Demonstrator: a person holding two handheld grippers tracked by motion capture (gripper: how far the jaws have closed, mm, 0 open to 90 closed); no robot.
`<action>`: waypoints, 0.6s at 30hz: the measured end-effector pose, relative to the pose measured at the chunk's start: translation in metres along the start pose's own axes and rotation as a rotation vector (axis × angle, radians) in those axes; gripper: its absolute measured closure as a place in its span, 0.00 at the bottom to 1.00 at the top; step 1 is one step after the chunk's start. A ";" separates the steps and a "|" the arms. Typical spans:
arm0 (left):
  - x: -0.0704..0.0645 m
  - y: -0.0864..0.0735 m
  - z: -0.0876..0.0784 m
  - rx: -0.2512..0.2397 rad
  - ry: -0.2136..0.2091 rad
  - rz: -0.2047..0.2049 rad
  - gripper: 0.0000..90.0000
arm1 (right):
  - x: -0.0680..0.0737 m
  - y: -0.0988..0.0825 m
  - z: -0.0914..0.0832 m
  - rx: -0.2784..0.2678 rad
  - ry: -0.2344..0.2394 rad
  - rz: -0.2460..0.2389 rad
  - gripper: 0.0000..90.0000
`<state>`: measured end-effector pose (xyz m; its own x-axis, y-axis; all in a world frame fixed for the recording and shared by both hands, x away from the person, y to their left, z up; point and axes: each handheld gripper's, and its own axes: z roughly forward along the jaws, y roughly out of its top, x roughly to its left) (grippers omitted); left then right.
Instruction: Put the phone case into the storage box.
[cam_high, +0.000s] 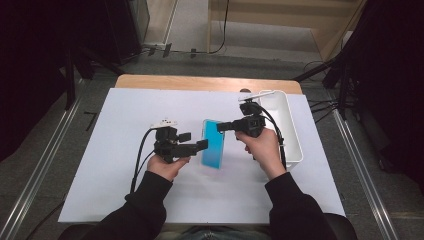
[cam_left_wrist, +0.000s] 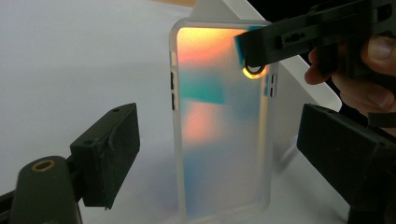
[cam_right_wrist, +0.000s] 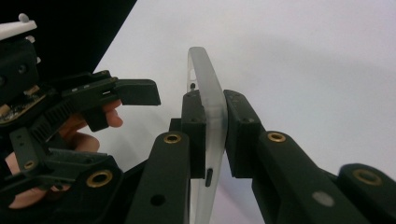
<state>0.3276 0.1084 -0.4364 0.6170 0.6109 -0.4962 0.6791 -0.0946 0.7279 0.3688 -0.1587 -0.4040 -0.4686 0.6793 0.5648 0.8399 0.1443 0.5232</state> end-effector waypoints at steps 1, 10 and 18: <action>0.001 0.001 -0.001 0.009 -0.008 0.000 0.15 | 0.000 0.000 -0.001 0.001 0.002 -0.014 0.87; 0.005 0.008 -0.007 0.069 -0.046 0.003 0.15 | 0.004 -0.001 -0.007 0.013 -0.006 -0.121 0.87; 0.009 0.012 -0.011 0.116 -0.056 0.022 0.16 | 0.007 -0.002 -0.011 0.028 0.010 -0.184 0.87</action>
<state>0.3375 0.1217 -0.4268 0.6516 0.5627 -0.5086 0.7044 -0.2003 0.6809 0.3611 -0.1624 -0.3942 -0.6173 0.6326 0.4678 0.7472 0.2853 0.6003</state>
